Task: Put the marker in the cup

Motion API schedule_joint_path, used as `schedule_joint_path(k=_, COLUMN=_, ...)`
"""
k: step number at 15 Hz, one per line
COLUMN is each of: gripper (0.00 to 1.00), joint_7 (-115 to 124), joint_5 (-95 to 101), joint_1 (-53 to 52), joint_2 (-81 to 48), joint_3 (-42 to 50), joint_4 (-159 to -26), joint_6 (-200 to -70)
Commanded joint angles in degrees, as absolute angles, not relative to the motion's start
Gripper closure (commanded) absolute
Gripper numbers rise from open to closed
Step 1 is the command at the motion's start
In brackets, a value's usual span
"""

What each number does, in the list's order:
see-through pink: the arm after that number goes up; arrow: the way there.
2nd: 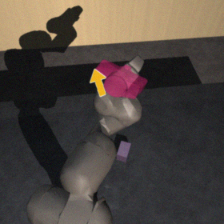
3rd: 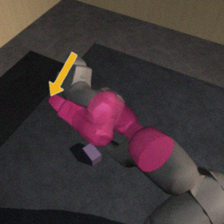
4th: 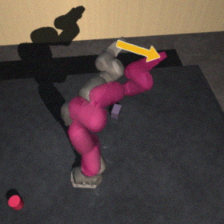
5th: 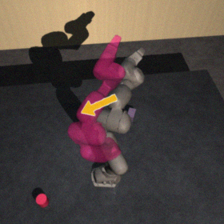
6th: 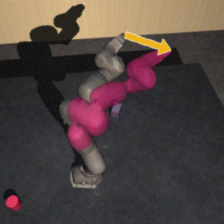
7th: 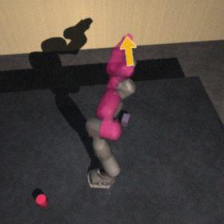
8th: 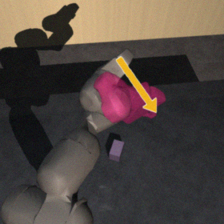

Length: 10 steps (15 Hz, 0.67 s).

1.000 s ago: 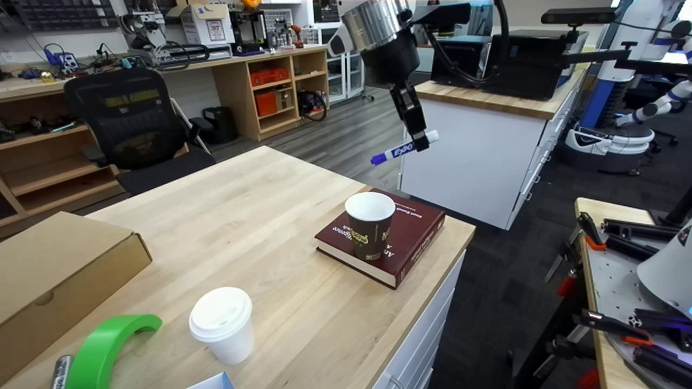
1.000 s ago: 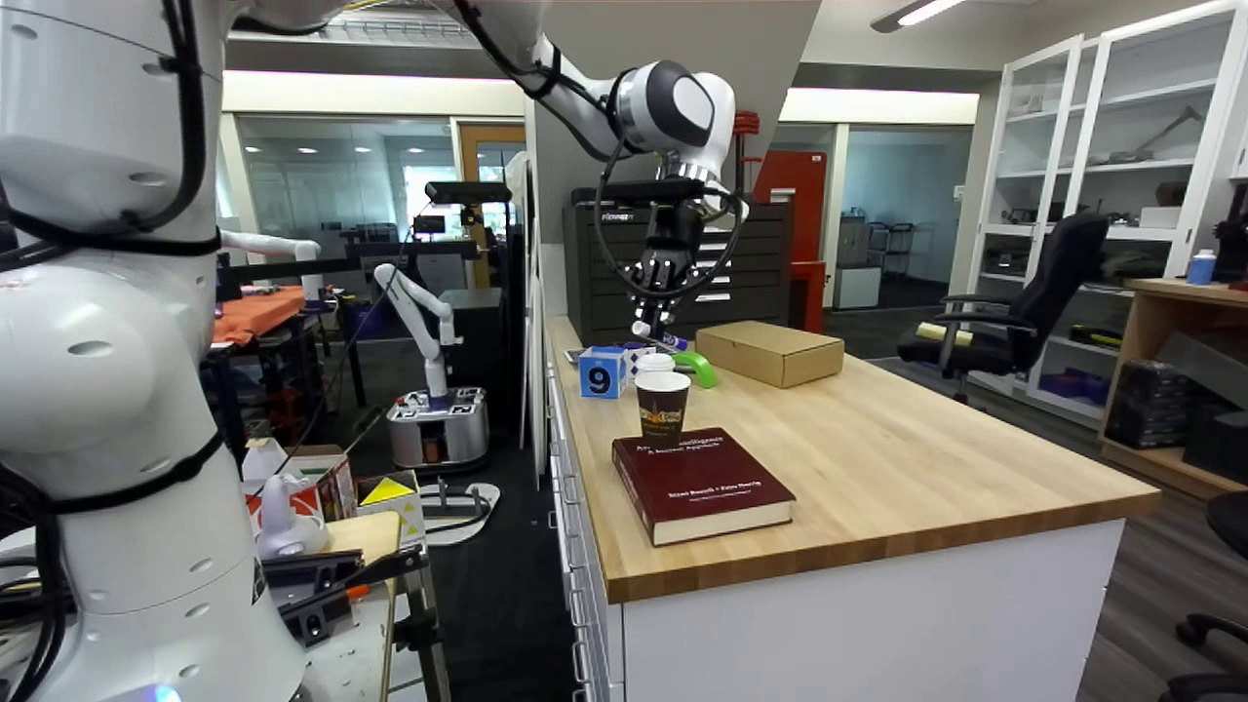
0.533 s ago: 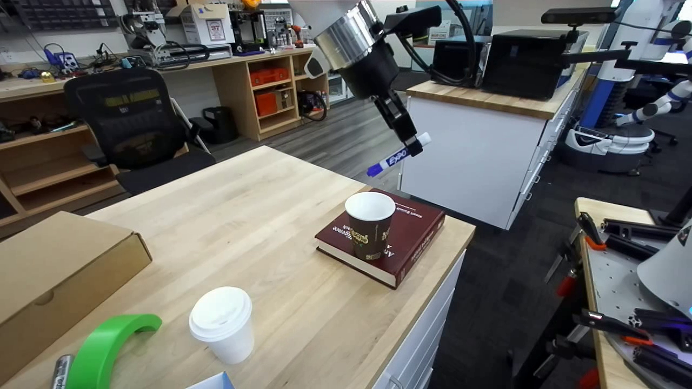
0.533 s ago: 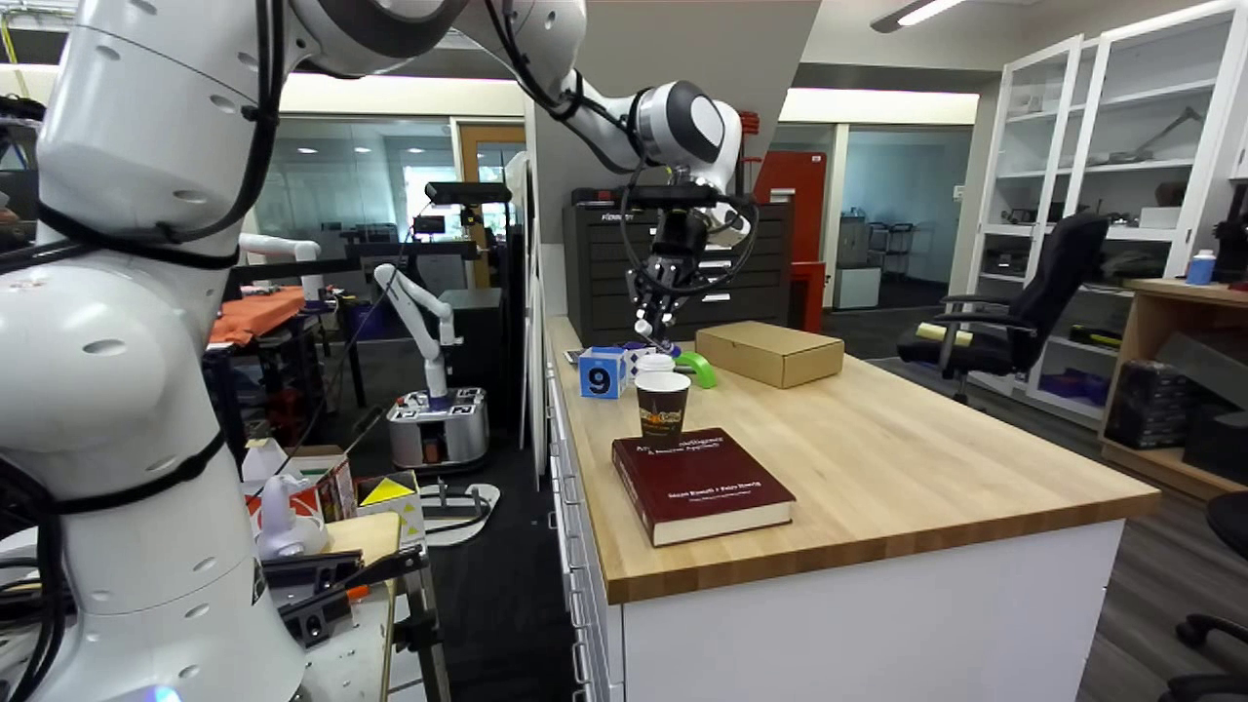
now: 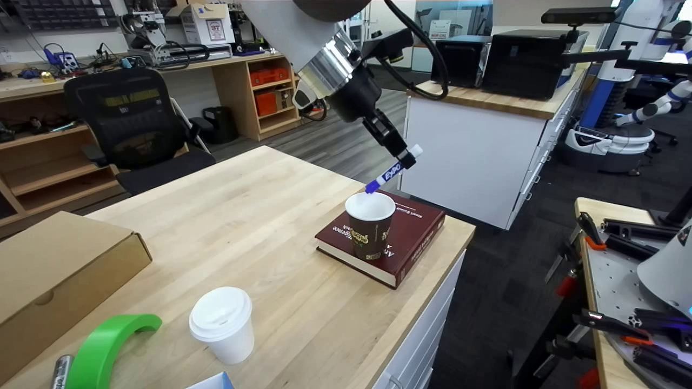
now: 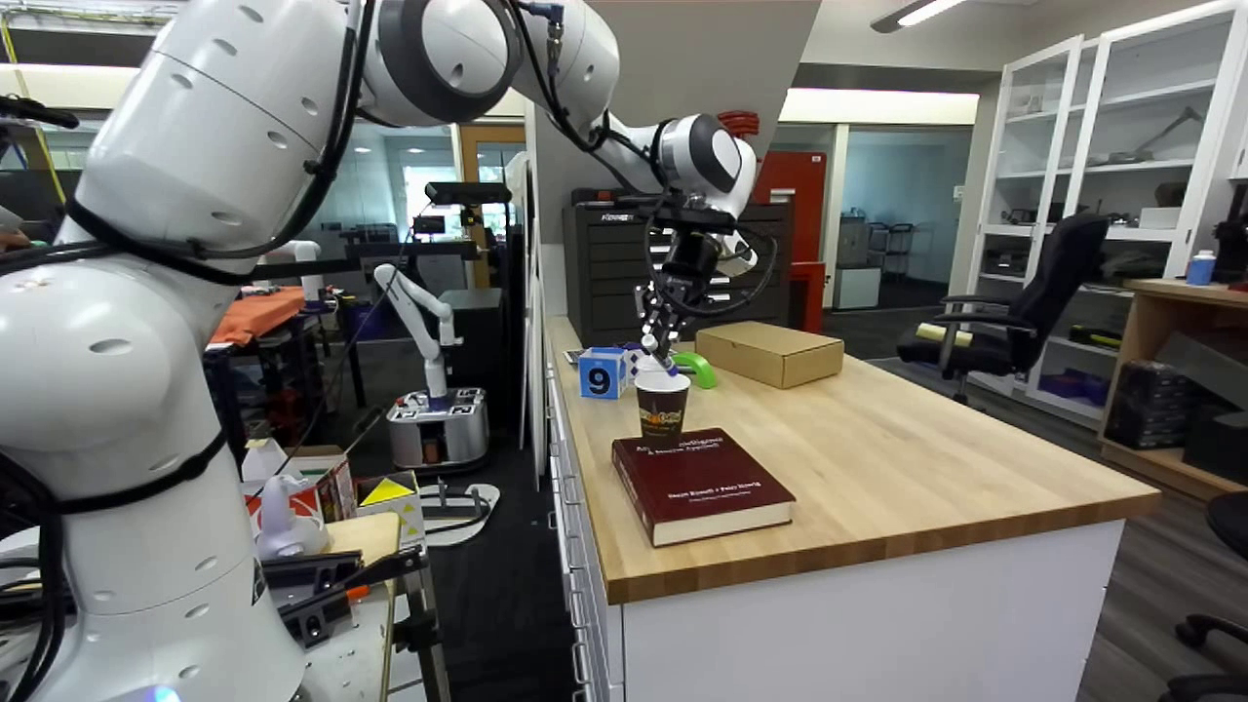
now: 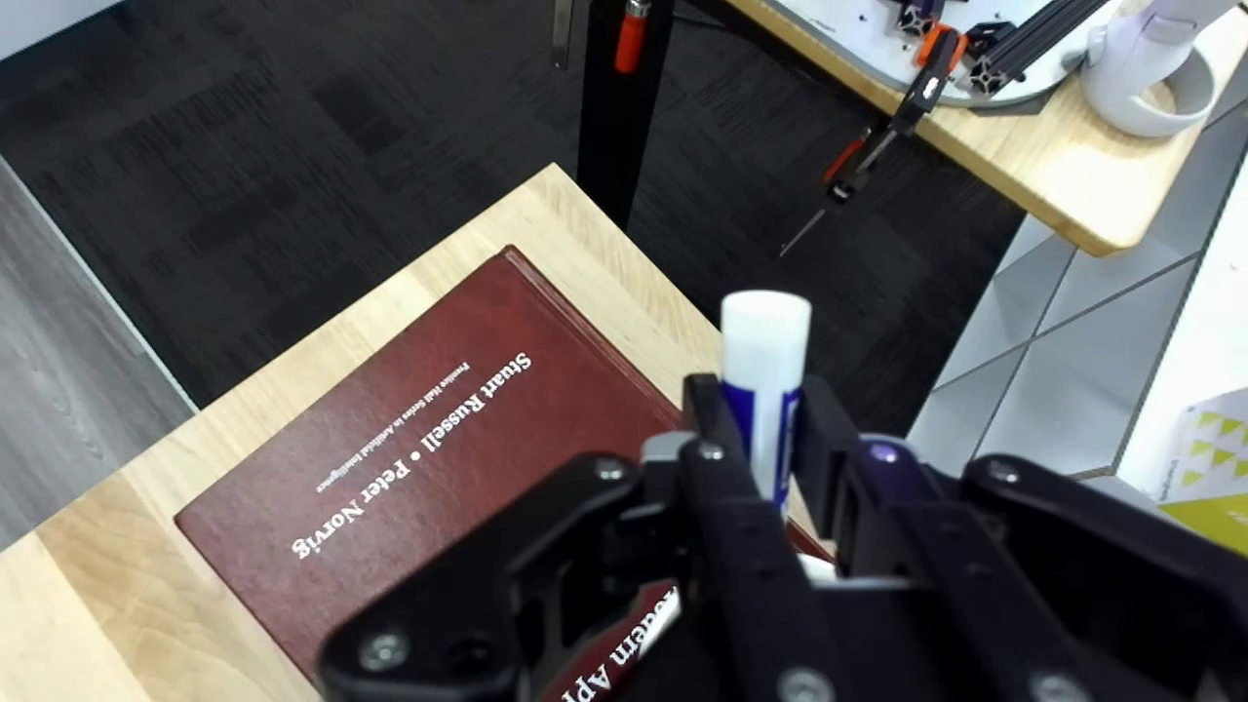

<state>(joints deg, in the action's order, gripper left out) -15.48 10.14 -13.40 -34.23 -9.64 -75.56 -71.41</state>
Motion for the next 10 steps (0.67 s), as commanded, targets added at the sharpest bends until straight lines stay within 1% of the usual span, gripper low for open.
schedule_joint_path(k=1, gripper=0.95, joint_7=-17.81, joint_5=11.28, joint_1=-14.14, joint_2=-39.39, joint_3=-9.83, joint_4=-68.26, joint_6=-65.81)
schedule_joint_path(k=10, gripper=0.95, joint_7=-22.83, joint_5=16.59, joint_1=-19.00, joint_2=-50.30, joint_3=-9.94, joint_4=-54.02, joint_6=-53.61)
